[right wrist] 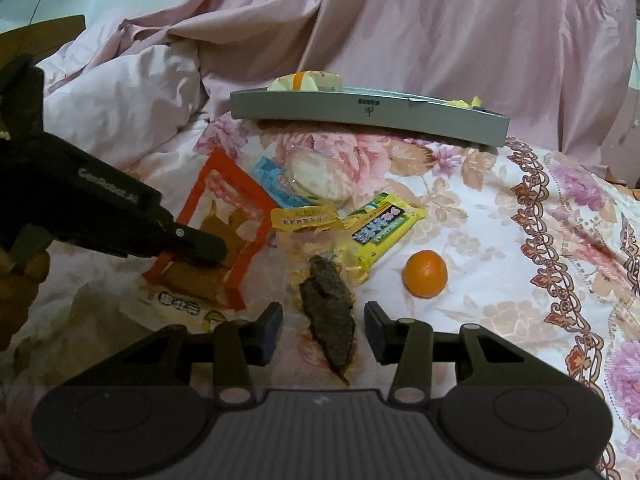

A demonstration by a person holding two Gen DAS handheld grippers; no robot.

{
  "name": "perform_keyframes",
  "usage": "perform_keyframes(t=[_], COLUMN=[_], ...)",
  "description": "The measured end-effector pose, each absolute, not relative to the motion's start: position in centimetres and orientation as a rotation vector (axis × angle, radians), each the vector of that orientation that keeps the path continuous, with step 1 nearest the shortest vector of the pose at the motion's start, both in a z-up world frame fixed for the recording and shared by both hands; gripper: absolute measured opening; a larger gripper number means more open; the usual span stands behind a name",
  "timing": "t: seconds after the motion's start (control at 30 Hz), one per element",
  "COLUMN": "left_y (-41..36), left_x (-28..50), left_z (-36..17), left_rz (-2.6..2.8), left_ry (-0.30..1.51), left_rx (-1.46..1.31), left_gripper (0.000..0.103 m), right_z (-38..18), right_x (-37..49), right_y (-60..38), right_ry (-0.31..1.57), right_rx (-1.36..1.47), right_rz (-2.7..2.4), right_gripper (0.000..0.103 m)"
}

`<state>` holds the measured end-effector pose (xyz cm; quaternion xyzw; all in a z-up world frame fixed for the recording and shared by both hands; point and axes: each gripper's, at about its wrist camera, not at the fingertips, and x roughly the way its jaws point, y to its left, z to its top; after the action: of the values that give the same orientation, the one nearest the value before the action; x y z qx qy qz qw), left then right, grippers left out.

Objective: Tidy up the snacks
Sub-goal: 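Lift red pack and dried meat and carry both into the grey tray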

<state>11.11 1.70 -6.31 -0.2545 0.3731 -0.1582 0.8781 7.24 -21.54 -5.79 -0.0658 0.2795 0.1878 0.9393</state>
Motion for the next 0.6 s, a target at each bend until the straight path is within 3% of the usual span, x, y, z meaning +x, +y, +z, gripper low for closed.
perform_keyframes(t=[0.6], left_y=[1.6], left_x=[10.9], left_z=[-2.7], left_rz=[-0.369], left_ry=[0.64], left_rx=[-0.558], left_gripper=[0.013], right_z=[-3.9], right_x=[7.5], right_y=[-21.5], right_ry=[0.481], right_rx=[-0.151], right_rz=[0.396], right_gripper=[0.049])
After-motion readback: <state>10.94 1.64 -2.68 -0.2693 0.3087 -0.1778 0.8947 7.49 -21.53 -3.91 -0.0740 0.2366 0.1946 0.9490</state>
